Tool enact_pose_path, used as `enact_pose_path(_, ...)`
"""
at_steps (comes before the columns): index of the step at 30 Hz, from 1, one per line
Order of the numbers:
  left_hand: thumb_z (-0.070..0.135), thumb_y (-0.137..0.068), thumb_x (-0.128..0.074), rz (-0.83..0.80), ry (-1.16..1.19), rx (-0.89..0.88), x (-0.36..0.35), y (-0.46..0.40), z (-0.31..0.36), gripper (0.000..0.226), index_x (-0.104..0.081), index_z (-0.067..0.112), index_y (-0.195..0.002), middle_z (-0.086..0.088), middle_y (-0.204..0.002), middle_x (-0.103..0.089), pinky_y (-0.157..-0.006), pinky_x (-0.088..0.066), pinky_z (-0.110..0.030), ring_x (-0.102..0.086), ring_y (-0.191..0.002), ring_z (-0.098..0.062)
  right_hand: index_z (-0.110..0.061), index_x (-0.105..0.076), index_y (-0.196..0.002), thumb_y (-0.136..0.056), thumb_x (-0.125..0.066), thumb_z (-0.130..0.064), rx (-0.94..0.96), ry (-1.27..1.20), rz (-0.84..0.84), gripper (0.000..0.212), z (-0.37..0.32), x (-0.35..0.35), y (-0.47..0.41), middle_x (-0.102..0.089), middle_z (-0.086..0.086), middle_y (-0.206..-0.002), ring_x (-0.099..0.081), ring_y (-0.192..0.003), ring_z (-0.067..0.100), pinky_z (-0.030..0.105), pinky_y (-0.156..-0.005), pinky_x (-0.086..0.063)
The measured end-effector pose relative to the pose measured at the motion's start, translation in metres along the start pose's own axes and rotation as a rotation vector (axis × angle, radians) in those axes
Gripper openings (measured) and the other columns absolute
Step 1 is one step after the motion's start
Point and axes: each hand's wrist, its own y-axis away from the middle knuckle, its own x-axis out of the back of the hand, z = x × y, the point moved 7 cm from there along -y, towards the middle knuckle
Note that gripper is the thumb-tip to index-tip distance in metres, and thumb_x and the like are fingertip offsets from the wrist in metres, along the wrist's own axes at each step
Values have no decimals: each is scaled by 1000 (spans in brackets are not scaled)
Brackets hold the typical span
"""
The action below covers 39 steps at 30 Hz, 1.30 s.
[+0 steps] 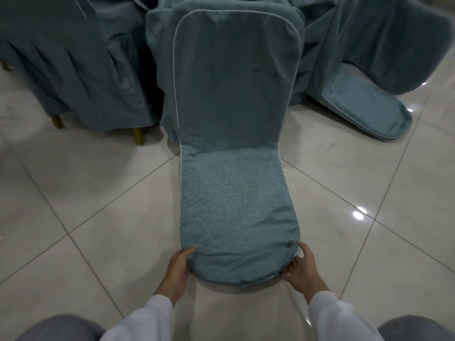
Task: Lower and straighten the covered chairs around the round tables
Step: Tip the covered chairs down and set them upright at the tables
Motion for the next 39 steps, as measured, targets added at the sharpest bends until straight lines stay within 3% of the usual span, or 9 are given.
enact_pose_path(4,18,-92,-70,10,-37,-43,4,3,8,25,-70,4,-113,-13,-106,-77,-81,-58,-37,-72,-101,-32,-11,-56,-129,-93,-67,-52,142,105,58,56,-4,3,2,-66,6,-111,-63,-99,27,44,-92,-52)
enact_pose_path(8,14,-92,-71,41,-73,-117,14,22,33,25,-69,-4,-110,-17,-105,-76,-93,-56,-45,-72,-97,-32,-6,-61,-129,-89,-74,-47,265,286,69,59,-22,3,20,-73,9,-116,-69,-105,31,40,-79,-59)
enact_pose_path(11,10,-94,-67,6,-114,-119,11,52,55,15,-71,-3,-101,-15,-98,-77,-88,-57,-40,-75,-86,-24,-4,-66,-124,-89,-74,-44,311,392,71,54,-36,-1,53,-76,10,-112,-72,-103,34,40,-75,-61)
enact_pose_path(14,11,-91,-71,21,-152,-123,16,87,79,20,-70,-7,-99,-17,-97,-77,-82,-59,-38,-75,-87,-28,0,-68,-118,-92,-72,-40,305,465,67,48,-45,-9,94,-78,12,-104,-74,-99,35,40,-70,-61)
enact_pose_path(19,18,-84,-79,39,-243,-89,20,153,122,33,-69,-7,-103,-19,-102,-76,-86,-57,-47,-73,-96,-36,3,-69,-114,-94,-70,-36,283,486,95,44,-62,-28,177,-79,13,-98,-74,-93,35,36,-60,-60)
enact_pose_path(23,24,-85,-79,2,-248,-98,11,204,159,32,-71,2,-106,-11,-102,-78,-89,-59,-45,-75,-96,-30,-2,-68,-113,-95,-68,-41,275,509,103,43,-78,-47,242,-78,12,-102,-73,-96,33,34,-61,-60)
enact_pose_path(29,58,-84,-70,30,-310,-166,-21,284,231,50,-68,20,-117,3,-108,-75,-91,-59,-39,-71,-100,-19,-11,-68,-112,-93,-69,-46,297,533,86,40,-114,-83,341,-78,8,-104,-74,-98,31,34,-64,-61)
enact_pose_path(34,46,-86,-74,65,-290,-134,-44,365,289,32,-67,19,-100,1,-97,-73,-75,-58,-30,-70,-90,-19,-11,-67,-112,-92,-73,-39,297,524,99,36,-157,-107,428,-77,10,-106,-72,-99,30,33,-64,-60)
enact_pose_path(39,39,-85,-78,78,-277,-46,-50,416,318,43,-66,8,-112,-8,-102,-73,-84,-59,-41,-70,-94,-28,-5,-65,-118,-93,-73,-37,253,535,127,41,-180,-117,482,-73,12,-108,-70,-95,29,35,-66,-58)
